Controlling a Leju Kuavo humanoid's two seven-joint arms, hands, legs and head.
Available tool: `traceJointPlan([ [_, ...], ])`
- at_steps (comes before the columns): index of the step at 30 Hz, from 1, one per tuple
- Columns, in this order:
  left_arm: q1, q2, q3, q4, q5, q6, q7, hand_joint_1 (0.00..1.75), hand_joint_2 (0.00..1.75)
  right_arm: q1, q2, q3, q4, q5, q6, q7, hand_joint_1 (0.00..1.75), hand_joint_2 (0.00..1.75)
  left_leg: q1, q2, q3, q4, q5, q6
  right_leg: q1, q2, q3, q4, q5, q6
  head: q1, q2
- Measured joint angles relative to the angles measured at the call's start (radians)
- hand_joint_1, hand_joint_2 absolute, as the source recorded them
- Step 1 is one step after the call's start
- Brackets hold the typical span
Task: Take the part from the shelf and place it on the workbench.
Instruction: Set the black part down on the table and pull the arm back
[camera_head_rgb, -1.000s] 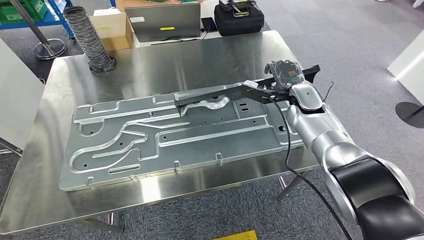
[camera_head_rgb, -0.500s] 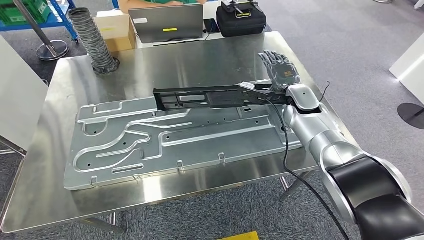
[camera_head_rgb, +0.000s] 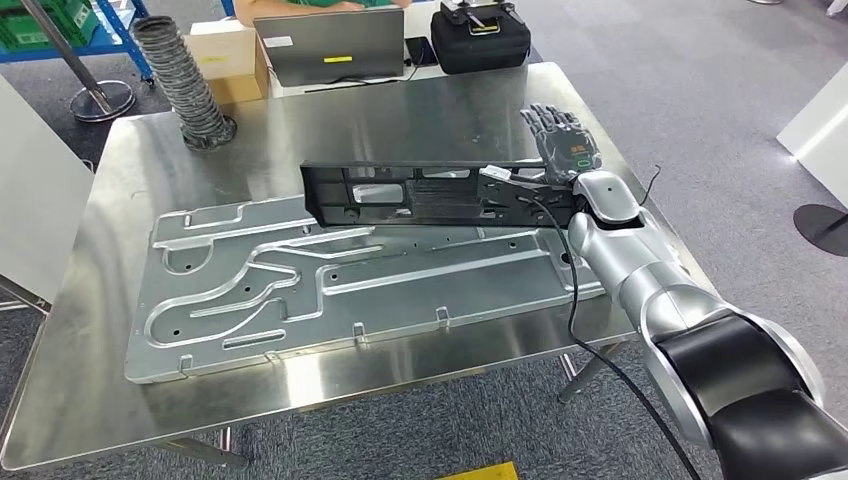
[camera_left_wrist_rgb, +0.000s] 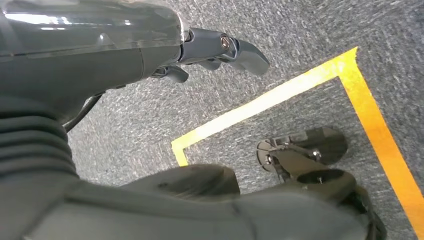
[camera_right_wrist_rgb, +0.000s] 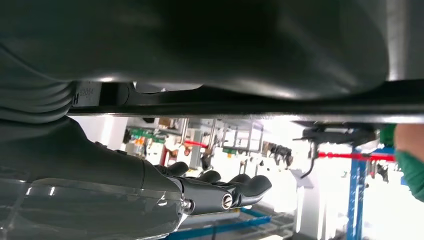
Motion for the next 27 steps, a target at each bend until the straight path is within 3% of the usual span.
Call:
traceJointPlan([
  [3, 0.000, 0.001, 0.000, 0.000, 0.000, -0.004, -0.002, 0.00, 0.00, -0.005, -0.002, -0.007, 0.004, -0.040, 0.063, -0.019, 0.00, 0.00, 0.003, 0.001, 0.002, -0.011, 0.008, 0.020, -0.004, -0.001, -0.008, 0.018, -0.015, 0.015, 0.000, 0.000],
  [4, -0.001, 0.001, 0.000, 0.000, -0.001, -0.007, -0.003, 0.00, 0.00, -0.012, -0.004, -0.013, 0.006, -0.060, 0.109, -0.029, 0.00, 0.00, 0.004, 0.001, 0.004, -0.015, 0.011, 0.026, -0.005, -0.001, -0.025, 0.056, -0.039, 0.018, 0.000, 0.000],
  [6, 0.000, 0.002, 0.000, 0.000, -0.001, -0.012, -0.004, 0.00, 0.00, -0.033, -0.010, -0.026, 0.015, -0.101, 0.223, -0.046, 0.00, 0.00, 0.003, 0.001, 0.004, -0.016, 0.012, 0.034, -0.005, -0.001, -0.085, 0.186, -0.104, 0.022, 0.000, 0.000],
  [7, 0.002, 0.002, 0.000, 0.000, 0.000, -0.014, -0.004, 0.00, 0.00, -0.046, -0.014, -0.032, 0.021, -0.114, 0.275, -0.046, 0.00, 0.00, 0.002, 0.001, 0.003, -0.015, 0.011, 0.035, -0.005, -0.001, -0.117, 0.251, -0.127, 0.024, 0.000, 0.000],
  [8, 0.004, 0.003, 0.000, 0.000, 0.001, -0.014, -0.005, 0.00, 0.00, -0.060, -0.018, -0.035, 0.026, -0.119, 0.316, -0.038, 0.00, 0.00, 0.001, 0.001, 0.004, -0.014, 0.010, 0.036, -0.005, -0.001, -0.136, 0.288, -0.133, 0.025, 0.000, 0.000],
  [9, 0.006, 0.004, 0.000, 0.000, 0.003, -0.014, -0.005, 0.00, 0.00, -0.074, -0.020, -0.037, 0.032, -0.120, 0.347, -0.028, 0.00, 0.00, 0.001, 0.001, 0.004, -0.012, 0.009, 0.036, -0.005, -0.001, -0.137, 0.286, -0.118, 0.024, 0.000, 0.000],
  [10, 0.008, 0.005, 0.000, 0.000, 0.004, -0.014, -0.006, 0.00, 0.00, -0.089, -0.022, -0.037, 0.037, -0.120, 0.367, -0.018, 0.00, 0.00, 0.000, 0.000, 0.004, -0.010, 0.007, 0.035, -0.005, -0.002, -0.118, 0.241, -0.086, 0.021, 0.000, 0.000],
  [11, 0.009, 0.005, 0.001, 0.000, 0.004, -0.014, -0.007, 0.00, 0.00, -0.105, -0.023, -0.038, 0.041, -0.119, 0.379, -0.010, 0.00, 0.00, -0.001, 0.000, 0.004, -0.006, 0.005, 0.033, -0.005, -0.002, -0.085, 0.169, -0.047, 0.018, 0.000, 0.000],
  [13, 0.012, 0.005, 0.001, 0.000, 0.005, -0.012, -0.010, 0.00, 0.00, -0.137, -0.024, -0.041, 0.048, -0.121, 0.389, -0.001, 0.00, 0.00, -0.005, 0.000, 0.001, 0.001, -0.001, 0.027, -0.001, -0.002, -0.028, 0.047, -0.002, 0.009, 0.000, 0.000],
  [15, 0.015, 0.006, 0.001, 0.000, 0.006, -0.010, -0.012, 0.00, 0.00, -0.155, -0.025, -0.044, 0.056, -0.122, 0.397, 0.005, 0.00, 0.00, -0.006, 0.000, -0.001, 0.003, -0.002, 0.018, 0.005, -0.001, -0.014, 0.012, 0.000, 0.002, 0.000, 0.000],
  [18, 0.017, 0.008, 0.002, 0.000, 0.007, -0.007, -0.013, 0.00, 0.00, -0.159, -0.026, -0.045, 0.067, -0.123, 0.404, 0.011, 0.00, 0.00, -0.006, 0.000, -0.005, 0.016, -0.016, 0.004, 0.000, -0.002, -0.009, 0.002, 0.004, -0.013, 0.000, 0.000],
  [20, 0.018, 0.011, 0.002, 0.000, 0.008, -0.005, -0.014, 0.00, 0.00, -0.161, -0.025, -0.046, 0.073, -0.123, 0.408, 0.014, 0.00, 0.00, -0.003, 0.001, -0.041, 0.099, -0.066, -0.006, -0.004, -0.004, -0.004, -0.004, 0.006, -0.021, 0.000, 0.000],
  [22, 0.019, 0.012, 0.002, 0.000, 0.010, -0.004, -0.015, 0.00, 0.00, -0.160, -0.024, -0.046, 0.079, -0.124, 0.414, 0.016, 0.00, 0.00, 0.001, 0.001, -0.102, 0.232, -0.123, -0.014, -0.004, -0.004, -0.003, -0.004, 0.006, -0.024, 0.000, 0.000],
  [23, 0.020, 0.012, 0.003, 0.000, 0.011, -0.004, -0.015, 0.00, 0.00, -0.158, -0.024, -0.046, 0.083, -0.124, 0.417, 0.016, 0.00, 0.00, 0.003, 0.001, -0.124, 0.276, -0.133, -0.016, -0.004, -0.004, -0.003, -0.003, 0.005, -0.025, 0.000, 0.000],
  [24, 0.020, 0.014, 0.003, 0.000, 0.011, -0.004, -0.015, 0.00, 0.00, -0.156, -0.023, -0.046, 0.086, -0.124, 0.418, 0.017, 0.00, 0.00, 0.004, 0.001, -0.129, 0.282, -0.123, -0.018, -0.004, -0.003, -0.002, -0.003, 0.005, -0.024, 0.000, 0.000],
  [25, 0.021, 0.015, 0.004, 0.000, 0.012, -0.004, -0.016, 0.00, 0.00, -0.155, -0.023, -0.046, 0.089, -0.124, 0.419, 0.017, 0.00, 0.00, 0.005, 0.001, -0.115, 0.248, -0.096, -0.018, -0.004, -0.003, -0.002, -0.002, 0.004, -0.023, 0.000, 0.000],
  [27, 0.021, 0.018, 0.006, 0.000, 0.012, -0.003, -0.017, 0.00, 0.00, -0.154, -0.023, -0.046, 0.092, -0.123, 0.418, 0.017, 0.00, 0.00, 0.006, 0.001, -0.049, 0.109, -0.028, -0.013, -0.003, -0.002, 0.001, 0.000, 0.002, -0.019, 0.000, 0.000],
])
